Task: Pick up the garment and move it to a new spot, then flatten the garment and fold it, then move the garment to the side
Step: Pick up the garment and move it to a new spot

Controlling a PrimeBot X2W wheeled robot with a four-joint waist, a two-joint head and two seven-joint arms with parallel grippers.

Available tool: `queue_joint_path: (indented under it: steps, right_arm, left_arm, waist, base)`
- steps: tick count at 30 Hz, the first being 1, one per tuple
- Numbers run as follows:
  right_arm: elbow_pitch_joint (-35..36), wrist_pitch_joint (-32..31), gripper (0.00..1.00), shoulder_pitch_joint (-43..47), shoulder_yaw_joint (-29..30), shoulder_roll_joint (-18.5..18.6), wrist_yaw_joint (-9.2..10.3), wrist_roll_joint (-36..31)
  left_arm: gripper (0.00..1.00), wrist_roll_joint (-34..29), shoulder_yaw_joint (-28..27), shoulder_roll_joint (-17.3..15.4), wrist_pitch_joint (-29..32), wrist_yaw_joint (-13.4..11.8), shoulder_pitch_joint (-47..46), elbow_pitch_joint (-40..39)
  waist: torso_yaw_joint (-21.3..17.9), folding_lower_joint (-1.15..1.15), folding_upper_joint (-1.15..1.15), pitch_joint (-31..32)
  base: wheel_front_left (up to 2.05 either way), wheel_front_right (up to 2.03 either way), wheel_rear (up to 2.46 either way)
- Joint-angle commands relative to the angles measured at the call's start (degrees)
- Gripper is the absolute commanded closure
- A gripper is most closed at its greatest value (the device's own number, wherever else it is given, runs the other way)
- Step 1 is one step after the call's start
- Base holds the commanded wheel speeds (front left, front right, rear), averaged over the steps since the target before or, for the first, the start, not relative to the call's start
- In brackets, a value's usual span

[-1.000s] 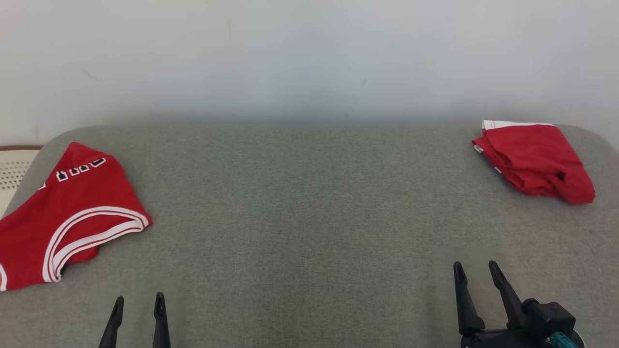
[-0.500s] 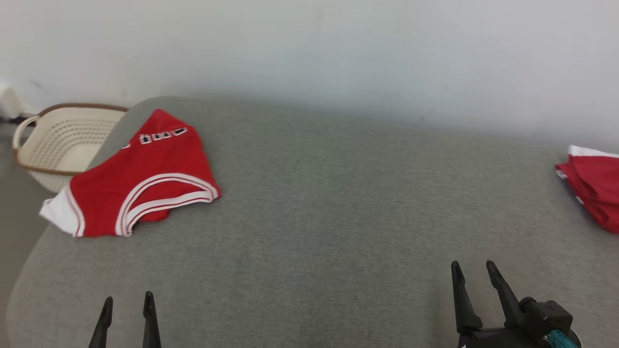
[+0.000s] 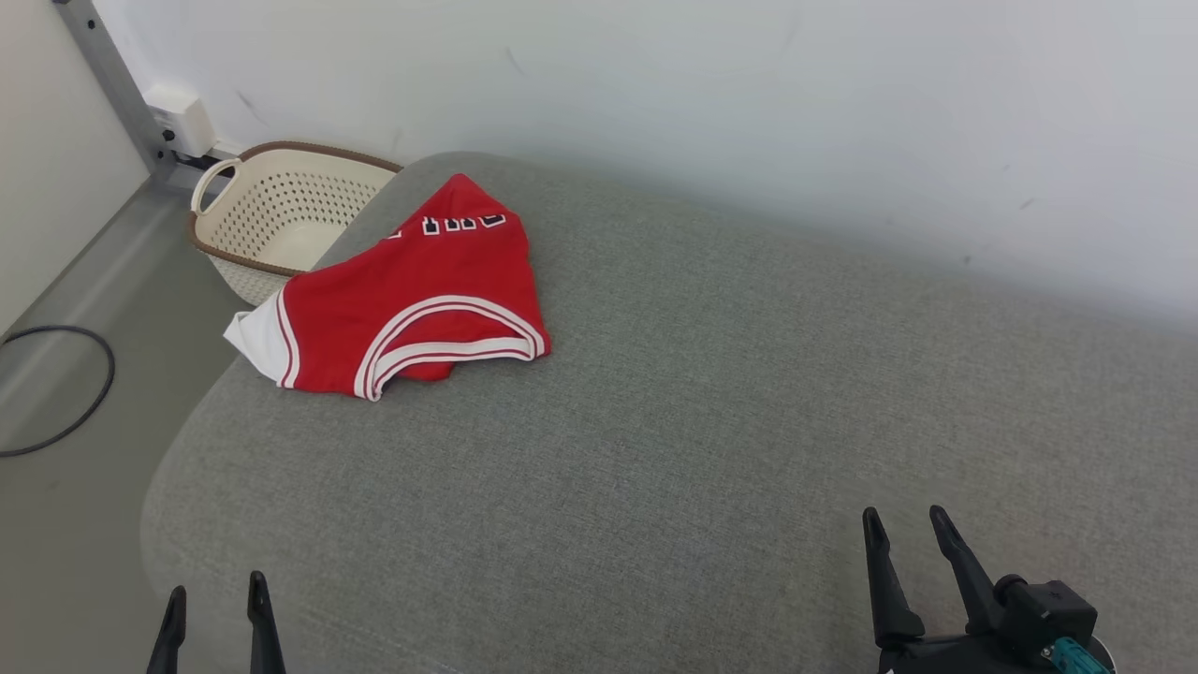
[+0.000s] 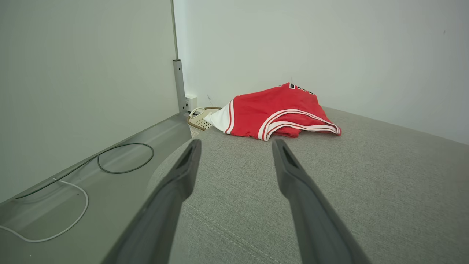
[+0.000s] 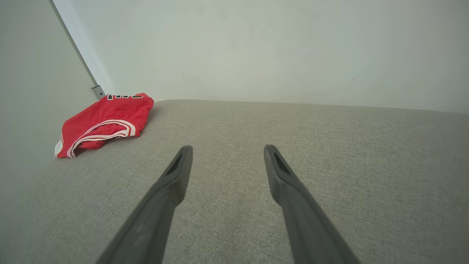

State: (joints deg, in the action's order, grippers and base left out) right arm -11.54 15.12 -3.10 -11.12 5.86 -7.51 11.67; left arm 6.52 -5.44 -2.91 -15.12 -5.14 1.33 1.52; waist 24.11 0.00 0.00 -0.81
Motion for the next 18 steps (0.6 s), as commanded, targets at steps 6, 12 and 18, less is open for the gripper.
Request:
queue_joint_path:
  steps: [6,12,18]
  right_arm:
    - [-0.2,0.0,0.0,-0.8,-0.5,0.4,0.04,0.4]
    - [-0.5,0.0,0.0,-1.1,-1.5,0.7,0.04,0.8]
    - [-0.3,0.0,0.0,-2.6,-2.6,0.9,0.04,0.1]
  left_arm:
    - [0.0,-0.6,-0.6,0.0,-0.1,-0.7,1.0,-0.2]
    - [0.0,0.0,0.0,0.0,-0.1,-0.8,0.3,0.0]
    - [0.0,2.2,-2.1,-0.3,-0.1,0.8,-4.6,0.2]
  waist:
    - [1.6,0.0,0.0,-0.1]
    - [0.7,0.0,0.0,-0.3]
    - [-1.6,0.0,0.0,-1.4]
  base:
    - [0.0,0.0,0.0]
    - [0.0,0.0,0.0]
    - [0.0,0.0,0.0]
